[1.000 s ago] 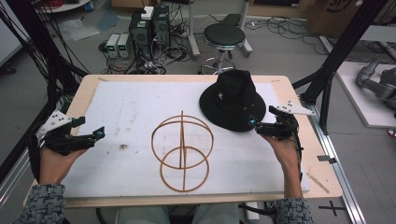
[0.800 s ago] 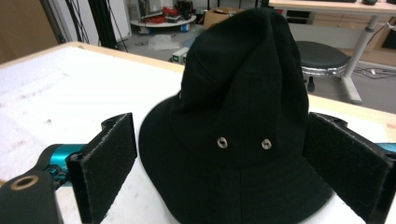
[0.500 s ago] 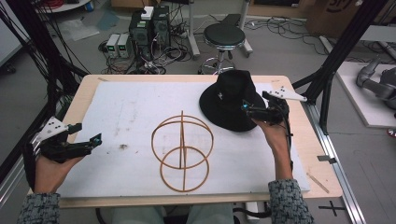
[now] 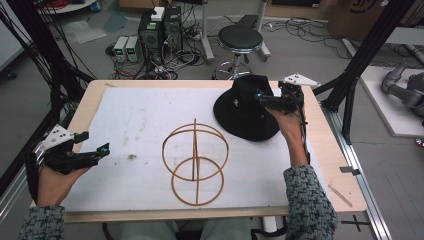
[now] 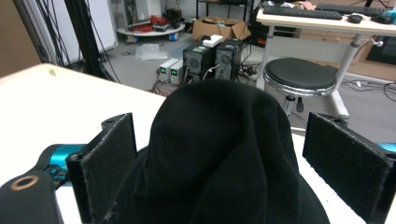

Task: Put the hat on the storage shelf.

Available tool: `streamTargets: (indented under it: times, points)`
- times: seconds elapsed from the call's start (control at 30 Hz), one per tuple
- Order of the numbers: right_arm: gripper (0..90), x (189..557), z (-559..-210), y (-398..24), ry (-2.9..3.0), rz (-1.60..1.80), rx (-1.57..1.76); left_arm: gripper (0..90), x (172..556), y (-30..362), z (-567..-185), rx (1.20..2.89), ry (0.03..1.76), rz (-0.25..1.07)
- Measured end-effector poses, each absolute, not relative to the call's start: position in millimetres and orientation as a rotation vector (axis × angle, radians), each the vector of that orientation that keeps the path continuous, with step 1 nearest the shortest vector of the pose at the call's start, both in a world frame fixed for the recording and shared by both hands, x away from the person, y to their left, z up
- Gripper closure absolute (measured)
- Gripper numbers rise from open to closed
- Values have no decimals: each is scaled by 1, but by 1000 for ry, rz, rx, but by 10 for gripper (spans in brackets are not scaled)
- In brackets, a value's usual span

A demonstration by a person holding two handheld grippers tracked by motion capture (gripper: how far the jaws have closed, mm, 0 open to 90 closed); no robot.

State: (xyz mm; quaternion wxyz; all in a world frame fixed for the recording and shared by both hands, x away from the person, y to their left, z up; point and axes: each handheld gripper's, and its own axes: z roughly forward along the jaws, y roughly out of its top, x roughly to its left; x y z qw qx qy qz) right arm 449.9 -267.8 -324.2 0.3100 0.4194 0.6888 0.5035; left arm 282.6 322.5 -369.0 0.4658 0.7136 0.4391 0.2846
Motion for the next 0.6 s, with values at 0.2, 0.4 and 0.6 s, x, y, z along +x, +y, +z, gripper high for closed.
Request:
streamTargets:
  times: [0.2, 0.4, 0.6]
  points:
    - [96, 464, -333, -270, 1796, 1332, 1149, 166, 283, 323, -369, 1752, 1078, 694]
    - [96, 473, -338, -270, 1770, 1343, 1170, 166, 284, 323, -369, 1751, 1079, 693]
    - [96, 483, -327, -262, 1771, 1334, 1135, 166, 284, 323, -370, 1752, 1082, 692]
